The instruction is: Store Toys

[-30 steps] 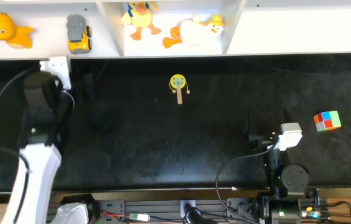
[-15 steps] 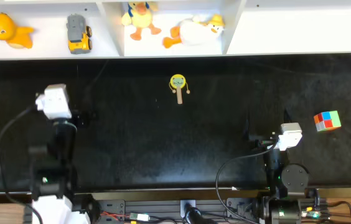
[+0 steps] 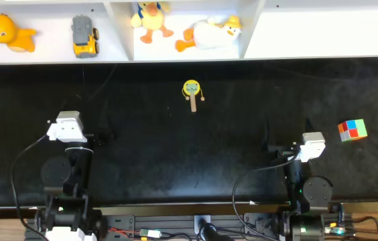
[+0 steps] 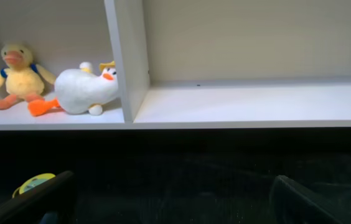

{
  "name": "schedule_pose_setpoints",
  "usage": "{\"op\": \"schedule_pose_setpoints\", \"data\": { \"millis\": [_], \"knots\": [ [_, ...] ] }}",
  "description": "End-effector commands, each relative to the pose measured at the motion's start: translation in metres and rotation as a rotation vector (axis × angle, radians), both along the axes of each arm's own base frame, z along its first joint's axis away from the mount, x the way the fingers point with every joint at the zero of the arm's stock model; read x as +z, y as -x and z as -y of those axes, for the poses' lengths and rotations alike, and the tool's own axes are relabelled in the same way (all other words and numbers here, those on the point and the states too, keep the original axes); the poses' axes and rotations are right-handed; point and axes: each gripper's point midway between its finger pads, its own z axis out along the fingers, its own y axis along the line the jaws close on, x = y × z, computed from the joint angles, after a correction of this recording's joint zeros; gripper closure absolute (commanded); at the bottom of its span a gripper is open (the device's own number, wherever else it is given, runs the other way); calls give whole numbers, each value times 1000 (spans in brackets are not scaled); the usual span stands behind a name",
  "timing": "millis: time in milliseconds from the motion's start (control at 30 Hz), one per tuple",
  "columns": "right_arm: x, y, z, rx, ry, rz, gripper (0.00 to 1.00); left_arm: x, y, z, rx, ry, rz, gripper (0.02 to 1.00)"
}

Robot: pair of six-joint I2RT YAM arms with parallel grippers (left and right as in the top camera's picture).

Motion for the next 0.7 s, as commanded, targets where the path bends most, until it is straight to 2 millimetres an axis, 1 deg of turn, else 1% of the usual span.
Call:
{"op": "schedule_pose_setpoints", "data": {
  "millis": [33,233,367,533,633,700],
  "knots": [
    [-4,0,0,2,3,-2,7,-2,2,-2,5,16,4,20],
    [-4,0,0,2,3,-2,7,-5,9,-3,13,15,-10,20],
    [-4,0,0,2,3,-2,7,-5,19,-13,71,12,-13,20],
    [-4,0,0,2,3,-2,5,-11,34,-27,153,6,-35,20],
    [-4,0,0,2,3,-2,5,-6,39,-33,186,8,-1,20],
    [-4,0,0,2,3,-2,7,-9,41,-35,195,11,18,23]
  ]
}}
